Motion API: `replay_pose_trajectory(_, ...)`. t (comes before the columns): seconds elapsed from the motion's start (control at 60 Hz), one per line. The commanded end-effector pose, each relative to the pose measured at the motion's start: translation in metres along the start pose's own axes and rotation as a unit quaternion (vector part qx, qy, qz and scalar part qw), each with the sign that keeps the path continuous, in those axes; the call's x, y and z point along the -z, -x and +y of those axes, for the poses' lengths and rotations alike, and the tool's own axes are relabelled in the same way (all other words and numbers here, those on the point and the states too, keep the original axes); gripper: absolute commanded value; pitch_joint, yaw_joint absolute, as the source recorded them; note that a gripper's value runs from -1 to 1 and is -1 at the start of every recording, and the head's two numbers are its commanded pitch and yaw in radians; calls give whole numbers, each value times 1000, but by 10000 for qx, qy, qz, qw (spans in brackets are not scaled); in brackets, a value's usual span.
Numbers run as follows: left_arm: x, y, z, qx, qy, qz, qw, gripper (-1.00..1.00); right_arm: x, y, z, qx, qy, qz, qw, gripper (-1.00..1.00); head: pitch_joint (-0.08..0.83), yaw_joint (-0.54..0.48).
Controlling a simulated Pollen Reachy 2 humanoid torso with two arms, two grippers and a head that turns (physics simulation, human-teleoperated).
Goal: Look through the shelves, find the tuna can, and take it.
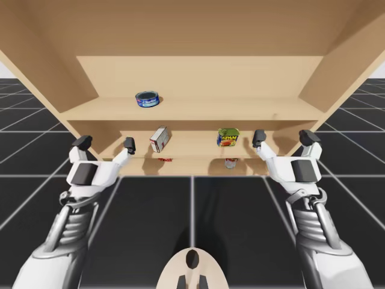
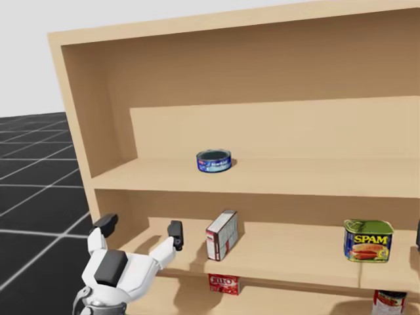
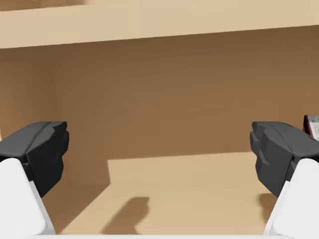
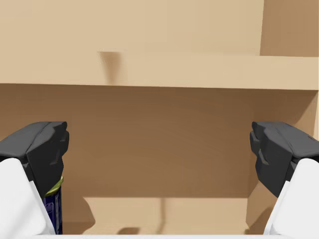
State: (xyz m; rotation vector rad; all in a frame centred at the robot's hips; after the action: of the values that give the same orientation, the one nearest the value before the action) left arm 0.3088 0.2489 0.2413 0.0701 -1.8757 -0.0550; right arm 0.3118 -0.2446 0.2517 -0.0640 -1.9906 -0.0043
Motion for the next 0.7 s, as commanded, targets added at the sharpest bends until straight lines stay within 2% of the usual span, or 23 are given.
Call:
replay_pose_trajectory(0.017, -7, -16, -4, -272, 108, 8, 9996, -1000, 0, 1, 2, 39, 10, 28, 10000, -1000, 183, 248)
replay_pose_trajectory(0.05, -12, -26, -9, -422, 286, 45, 9987, -1000, 0, 1, 2, 33, 17, 27, 10000, -1000, 184, 246)
replay_pose_trajectory(0.083, -15, -32, -11, -464, 354, 70, 9983, -1000, 0, 1, 2, 32, 17, 28, 10000, -1000, 184, 244)
replay_pose_trajectory(0.133, -20, -46, -17, -390, 408, 129, 9983, -1000, 0, 1, 2, 29, 31, 37, 10000, -1000, 185, 242)
replay_pose_trajectory(0.3, -30, -96, -29, -457, 687, 205, 9964, -1000, -1, 2, 1, 40, 39, 70, 10000, -1000, 184, 246)
replay_pose_trajectory(0.417, -27, -121, -35, -477, 837, 188, 9952, -1000, -1, 3, 1, 48, 34, 97, 9999, -1000, 186, 252)
replay_pose_trajectory(0.5, -18, -129, -40, -464, 907, 240, 9945, -1000, -1, 3, 0, 51, 49, 105, 9999, -1000, 184, 256)
replay_pose_trajectory(0.7, 13, -134, -54, -785, 1066, 489, 9900, -1000, 0, 2, -2, 51, 148, 117, 9998, -1000, 182, 262)
